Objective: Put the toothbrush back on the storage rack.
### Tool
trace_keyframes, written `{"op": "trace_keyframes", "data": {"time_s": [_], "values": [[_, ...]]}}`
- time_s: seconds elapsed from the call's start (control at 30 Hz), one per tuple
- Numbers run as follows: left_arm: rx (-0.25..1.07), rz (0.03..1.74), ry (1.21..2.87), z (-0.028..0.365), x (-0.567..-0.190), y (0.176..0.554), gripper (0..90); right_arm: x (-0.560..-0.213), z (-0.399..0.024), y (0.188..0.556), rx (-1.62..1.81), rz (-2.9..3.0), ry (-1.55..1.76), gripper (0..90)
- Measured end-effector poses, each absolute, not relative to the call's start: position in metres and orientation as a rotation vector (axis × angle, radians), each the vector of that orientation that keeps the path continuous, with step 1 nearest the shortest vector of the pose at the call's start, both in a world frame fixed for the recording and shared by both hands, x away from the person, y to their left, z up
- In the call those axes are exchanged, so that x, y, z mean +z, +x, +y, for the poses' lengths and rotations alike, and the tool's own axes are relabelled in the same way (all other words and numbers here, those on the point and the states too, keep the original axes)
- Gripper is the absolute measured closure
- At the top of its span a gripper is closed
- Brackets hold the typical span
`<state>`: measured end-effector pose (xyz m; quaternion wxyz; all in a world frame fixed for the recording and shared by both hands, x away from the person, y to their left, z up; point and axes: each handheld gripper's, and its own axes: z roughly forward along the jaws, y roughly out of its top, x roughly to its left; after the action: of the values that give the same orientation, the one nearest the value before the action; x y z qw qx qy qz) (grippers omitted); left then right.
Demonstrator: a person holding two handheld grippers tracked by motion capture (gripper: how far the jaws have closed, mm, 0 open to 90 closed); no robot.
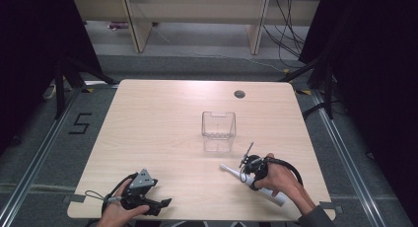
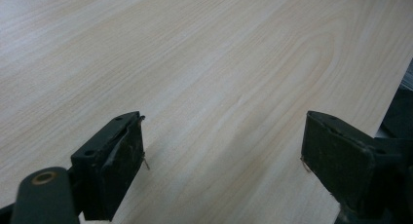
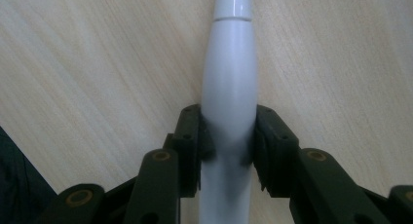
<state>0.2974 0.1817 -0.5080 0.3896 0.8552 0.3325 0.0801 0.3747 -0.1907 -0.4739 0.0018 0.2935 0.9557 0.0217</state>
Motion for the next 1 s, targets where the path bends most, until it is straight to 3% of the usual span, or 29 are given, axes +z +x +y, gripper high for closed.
{"op": "trace_keyframes", "data": {"time_s": [0.17, 1.0], "values": [[0.206, 0.844, 2.175, 0.182, -0.508, 0.297, 14.9, -0.474, -0.191, 0.379, 0.020, 3.009, 0.803, 66.2], [0.201, 0.856, 2.157, 0.181, -0.509, 0.297, 14.9, -0.465, -0.203, 0.374, 0.104, 2.974, 0.874, 66.5]]}}
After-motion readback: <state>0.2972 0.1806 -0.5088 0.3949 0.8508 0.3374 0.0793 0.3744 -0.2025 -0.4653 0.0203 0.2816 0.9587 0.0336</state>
